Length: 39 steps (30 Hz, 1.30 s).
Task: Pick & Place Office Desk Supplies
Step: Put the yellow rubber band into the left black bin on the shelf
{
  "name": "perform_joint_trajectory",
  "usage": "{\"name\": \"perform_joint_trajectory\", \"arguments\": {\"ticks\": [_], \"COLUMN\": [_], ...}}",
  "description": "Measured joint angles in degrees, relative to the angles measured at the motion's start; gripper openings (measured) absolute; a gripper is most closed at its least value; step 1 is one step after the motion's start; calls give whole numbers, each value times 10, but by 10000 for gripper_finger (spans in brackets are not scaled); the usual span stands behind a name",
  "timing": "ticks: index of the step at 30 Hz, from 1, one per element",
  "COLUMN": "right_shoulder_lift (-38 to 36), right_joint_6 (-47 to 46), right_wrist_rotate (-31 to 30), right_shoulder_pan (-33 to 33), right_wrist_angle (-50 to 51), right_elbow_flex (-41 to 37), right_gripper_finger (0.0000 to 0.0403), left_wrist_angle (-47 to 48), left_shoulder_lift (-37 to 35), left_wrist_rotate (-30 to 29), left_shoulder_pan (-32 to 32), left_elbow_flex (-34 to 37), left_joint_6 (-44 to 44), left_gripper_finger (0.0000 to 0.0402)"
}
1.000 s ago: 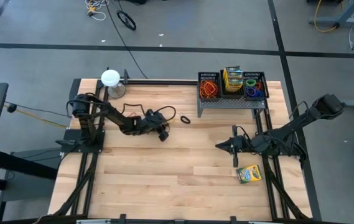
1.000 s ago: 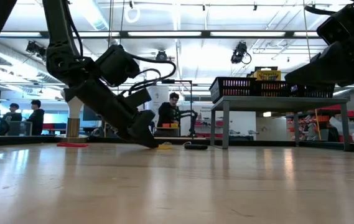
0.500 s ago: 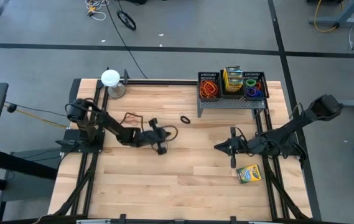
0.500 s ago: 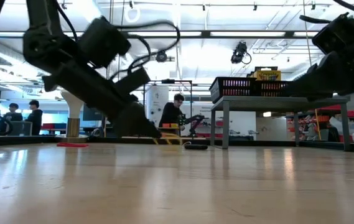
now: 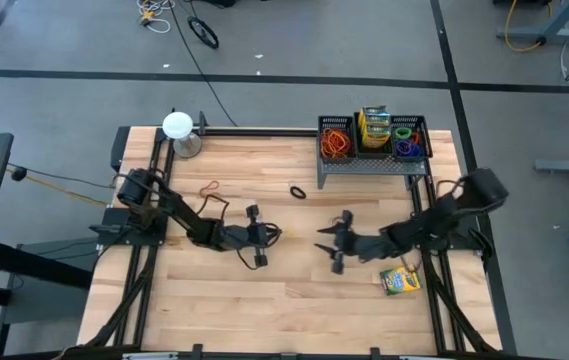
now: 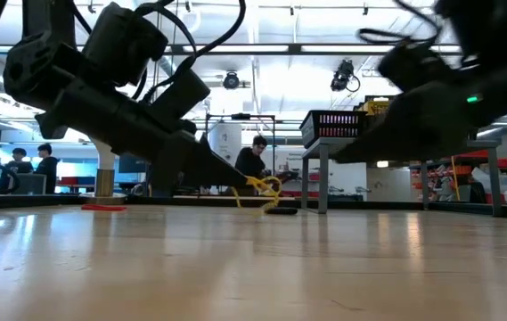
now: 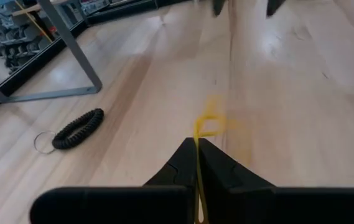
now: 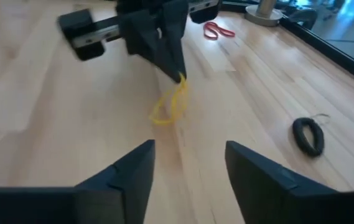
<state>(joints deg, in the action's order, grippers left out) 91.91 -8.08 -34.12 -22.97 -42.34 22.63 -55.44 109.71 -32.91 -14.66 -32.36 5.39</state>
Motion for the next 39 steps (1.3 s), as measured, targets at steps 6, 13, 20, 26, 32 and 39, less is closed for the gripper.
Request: {"name": "perform_joint_trajectory", "arguments": {"ticks": [6, 13, 20, 26, 32, 39], "right_shoulder_lift": [95, 140, 150, 150, 150, 150], "right_joint_6": [15, 10, 1, -10, -4, 20], "right_wrist_rotate": [9, 119, 175, 216, 233, 237], "right_shoulder_pan": [43, 88, 115, 128, 127, 122], "right_wrist_angle": [-5, -18, -50, -50, -51, -51], "right_elbow_flex": [78, 119, 124, 124, 123, 123], "right_gripper_finger": [229, 231, 220, 164, 97, 9], "left_wrist_angle": [-6, -17, -21, -49, -56, -63], "left_shoulder_lift": [3, 3, 3, 3, 3, 3], "left_wrist_rotate": [-1, 20, 31, 55, 55, 29], "left_shoulder_pan": [1, 0, 0, -5, -12, -20], "left_elbow_flex": [0, 0, 0, -1, -1, -1], "left_joint_6": [1, 2, 5, 24, 31, 16], "left_gripper_finger": [9, 9, 9, 9, 10, 47]}}
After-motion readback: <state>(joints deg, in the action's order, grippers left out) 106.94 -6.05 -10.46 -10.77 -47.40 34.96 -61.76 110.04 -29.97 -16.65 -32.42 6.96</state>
